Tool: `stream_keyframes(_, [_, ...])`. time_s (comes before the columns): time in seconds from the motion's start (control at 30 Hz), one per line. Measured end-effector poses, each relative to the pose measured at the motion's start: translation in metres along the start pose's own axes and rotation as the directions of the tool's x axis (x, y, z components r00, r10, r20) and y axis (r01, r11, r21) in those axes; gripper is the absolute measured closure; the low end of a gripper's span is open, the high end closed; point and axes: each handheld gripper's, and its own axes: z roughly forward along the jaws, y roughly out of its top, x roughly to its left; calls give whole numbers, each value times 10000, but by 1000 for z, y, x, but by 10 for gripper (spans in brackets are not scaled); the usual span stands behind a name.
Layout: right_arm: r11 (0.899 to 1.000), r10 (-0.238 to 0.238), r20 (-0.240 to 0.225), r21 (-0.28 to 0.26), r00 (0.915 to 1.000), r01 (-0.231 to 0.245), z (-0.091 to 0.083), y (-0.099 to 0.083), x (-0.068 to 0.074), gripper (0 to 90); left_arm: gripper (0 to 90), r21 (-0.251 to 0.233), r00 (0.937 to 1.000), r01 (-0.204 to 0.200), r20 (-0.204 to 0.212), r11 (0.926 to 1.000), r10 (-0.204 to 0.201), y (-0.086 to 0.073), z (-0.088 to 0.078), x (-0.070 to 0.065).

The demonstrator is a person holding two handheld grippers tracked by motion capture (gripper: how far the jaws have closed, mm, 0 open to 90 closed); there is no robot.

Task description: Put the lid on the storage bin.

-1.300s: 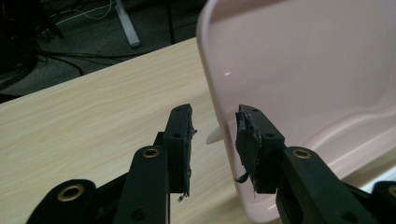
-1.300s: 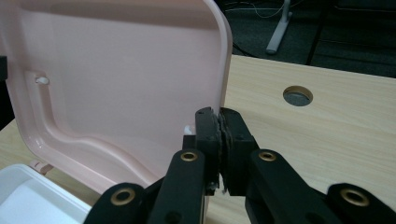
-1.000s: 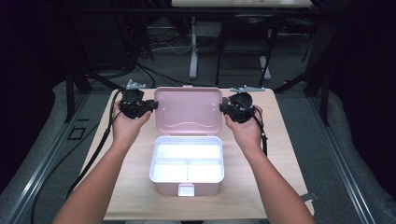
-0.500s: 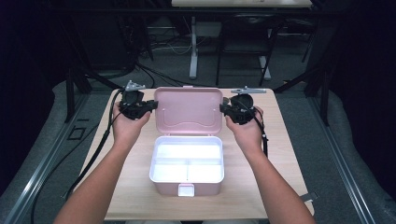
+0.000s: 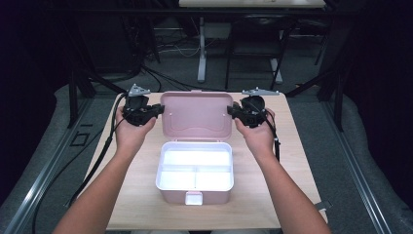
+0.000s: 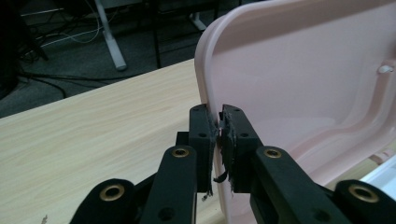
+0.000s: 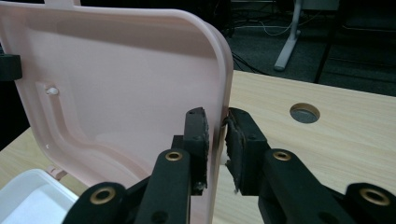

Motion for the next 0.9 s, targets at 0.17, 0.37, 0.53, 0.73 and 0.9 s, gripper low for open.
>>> stream_keyframes(0.17, [9999, -76, -172, -154, 9998, 74, -7, 0, 3, 763, 798, -192, 9996, -61, 275, 9998, 66, 1, -10, 0])
stream_keyframes(0.37, [9985, -402, -176, -367, 9990, 395, -15, -3, 10, 748, 811, -314, 9991, -188, 376, 9993, 200, 1, -17, -2])
stream_keyframes(0.53, [9982, -415, -293, -440, 9987, 402, -18, -4, 10, 744, 806, -347, 9986, -230, 468, 9991, 246, 0, -22, -4])
stream_keyframes(0.73, [9976, -585, -430, -398, 9974, 568, -24, -6, 12, 734, 801, -349, 9978, -332, 554, 9988, 351, 0, -27, -6])
stream_keyframes(0.9, [9965, -697, -409, -493, 9967, 677, -29, -8, 14, 729, 799, -347, 9964, -468, 693, 9983, 491, -1, -31, -8])
